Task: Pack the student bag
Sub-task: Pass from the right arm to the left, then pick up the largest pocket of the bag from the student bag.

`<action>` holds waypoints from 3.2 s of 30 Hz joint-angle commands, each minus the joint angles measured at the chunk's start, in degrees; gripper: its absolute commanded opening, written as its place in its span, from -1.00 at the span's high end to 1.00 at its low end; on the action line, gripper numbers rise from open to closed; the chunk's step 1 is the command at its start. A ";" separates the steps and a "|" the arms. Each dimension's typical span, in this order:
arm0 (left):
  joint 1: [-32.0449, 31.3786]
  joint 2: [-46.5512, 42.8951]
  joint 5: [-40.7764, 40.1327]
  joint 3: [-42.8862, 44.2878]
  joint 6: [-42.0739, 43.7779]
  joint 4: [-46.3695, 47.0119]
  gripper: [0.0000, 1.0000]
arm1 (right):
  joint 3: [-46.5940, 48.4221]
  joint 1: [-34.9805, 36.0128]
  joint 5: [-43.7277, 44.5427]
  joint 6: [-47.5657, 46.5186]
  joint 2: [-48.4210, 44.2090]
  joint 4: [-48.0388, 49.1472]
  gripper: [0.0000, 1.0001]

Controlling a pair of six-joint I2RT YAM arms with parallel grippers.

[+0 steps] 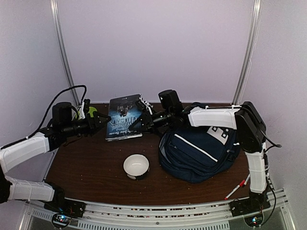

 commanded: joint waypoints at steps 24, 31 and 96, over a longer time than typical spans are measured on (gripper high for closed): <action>-3.93 0.01 11.51 -3.38 -4.93 21.28 -0.17 | -0.51 -0.95 -4.93 3.79 -6.09 18.89 0.98; -4.03 1.10 14.52 -4.02 -9.67 28.76 0.20 | 0.31 -1.16 -2.57 -5.62 -7.48 8.20 0.91; -3.94 3.40 16.88 3.48 -2.02 14.13 1.00 | -40.09 11.97 67.56 -66.01 -35.74 -38.29 0.17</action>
